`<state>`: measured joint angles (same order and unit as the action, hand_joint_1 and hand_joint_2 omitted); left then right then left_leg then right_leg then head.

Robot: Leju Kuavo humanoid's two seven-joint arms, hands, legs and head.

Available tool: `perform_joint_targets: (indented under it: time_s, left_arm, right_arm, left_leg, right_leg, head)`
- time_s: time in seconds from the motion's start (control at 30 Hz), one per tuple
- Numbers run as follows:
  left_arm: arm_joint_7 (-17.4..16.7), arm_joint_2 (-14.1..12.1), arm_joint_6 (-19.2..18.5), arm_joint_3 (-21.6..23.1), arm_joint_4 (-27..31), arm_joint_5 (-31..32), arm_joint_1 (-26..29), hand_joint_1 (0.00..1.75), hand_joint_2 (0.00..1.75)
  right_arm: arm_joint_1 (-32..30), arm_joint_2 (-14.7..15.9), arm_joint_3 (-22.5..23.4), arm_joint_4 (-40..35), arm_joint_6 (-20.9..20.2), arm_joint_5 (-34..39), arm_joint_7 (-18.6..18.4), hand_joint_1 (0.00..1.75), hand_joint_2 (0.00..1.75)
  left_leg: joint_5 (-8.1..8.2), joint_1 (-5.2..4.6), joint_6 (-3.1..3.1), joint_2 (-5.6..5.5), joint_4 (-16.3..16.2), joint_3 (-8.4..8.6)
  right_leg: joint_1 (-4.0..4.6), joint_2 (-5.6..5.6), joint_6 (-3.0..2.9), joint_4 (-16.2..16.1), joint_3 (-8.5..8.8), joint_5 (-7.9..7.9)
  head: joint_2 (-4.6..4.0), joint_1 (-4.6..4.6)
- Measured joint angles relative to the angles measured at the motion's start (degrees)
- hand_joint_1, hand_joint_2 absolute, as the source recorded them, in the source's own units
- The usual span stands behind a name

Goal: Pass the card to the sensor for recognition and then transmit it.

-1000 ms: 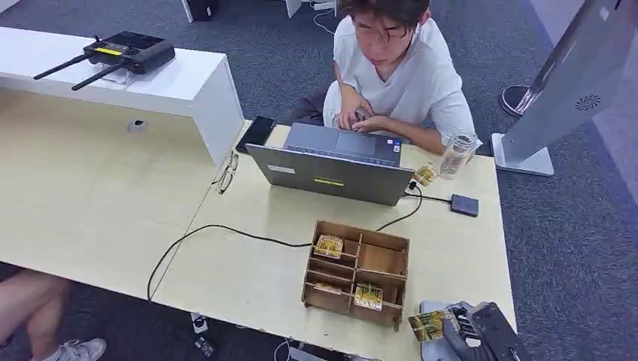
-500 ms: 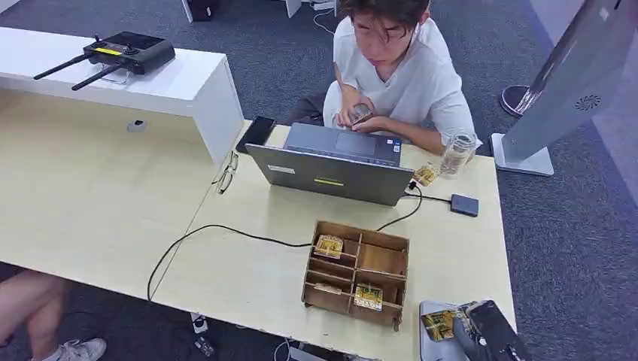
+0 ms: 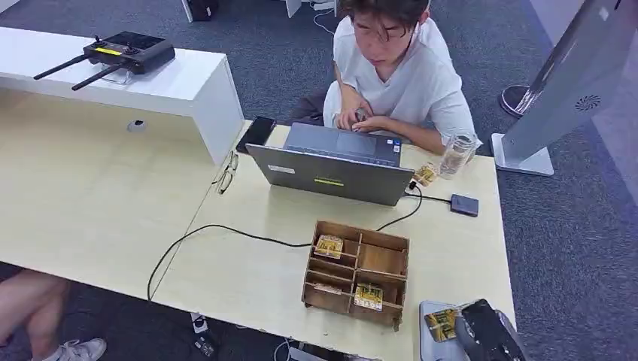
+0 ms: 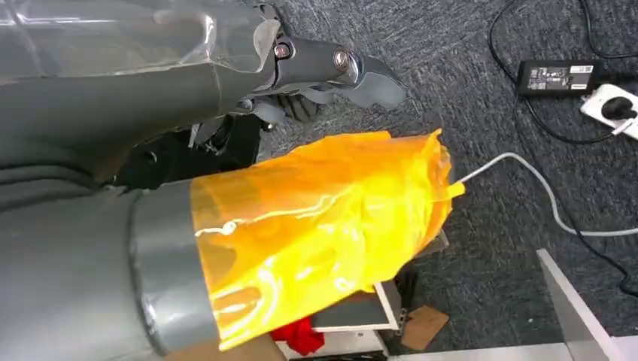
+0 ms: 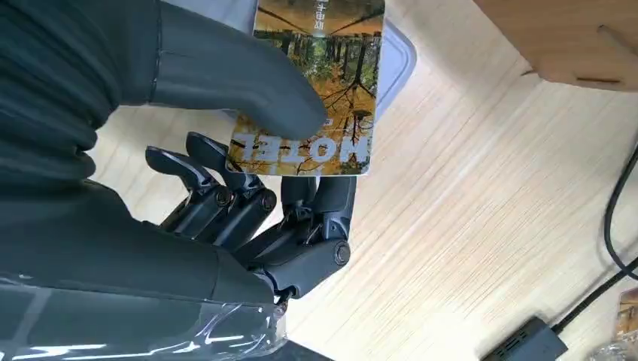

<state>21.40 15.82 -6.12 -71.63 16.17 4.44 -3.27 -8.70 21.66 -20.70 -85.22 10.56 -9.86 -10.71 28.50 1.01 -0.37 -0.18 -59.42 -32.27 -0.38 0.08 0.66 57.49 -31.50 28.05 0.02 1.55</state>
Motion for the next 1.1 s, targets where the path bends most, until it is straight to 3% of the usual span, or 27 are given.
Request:
perform_joint_targets:
  time_s: [0.63, 1.1]
  left_arm:
    - [-0.3, 0.0, -0.3, 0.0, 0.0, 0.0, 0.0, 0.0, 0.0]
    - [-0.7, 0.0, -0.4, 0.0, 0.0, 0.0, 0.0, 0.0, 0.0]
  right_arm:
    - [0.0, -2.6, -0.4, 2.1, 1.6, -7.3, -2.5, 1.75, 1.75]
    - [0.2, -3.8, -0.6, 3.7, 2.0, -7.8, -2.7, 1.75, 1.75]
  left_leg:
    - [0.0, 0.0, 0.0, 0.0, 0.0, 0.0]
    - [0.0, 0.0, 0.0, 0.0, 0.0, 0.02]
  right_leg:
    - [0.0, 0.0, 0.0, 0.0, 0.0, 0.0]
    - [0.0, 0.0, 0.0, 0.0, 0.02, 0.0]
  head:
    - [0.0, -0.02]
    - [0.0, 0.0]
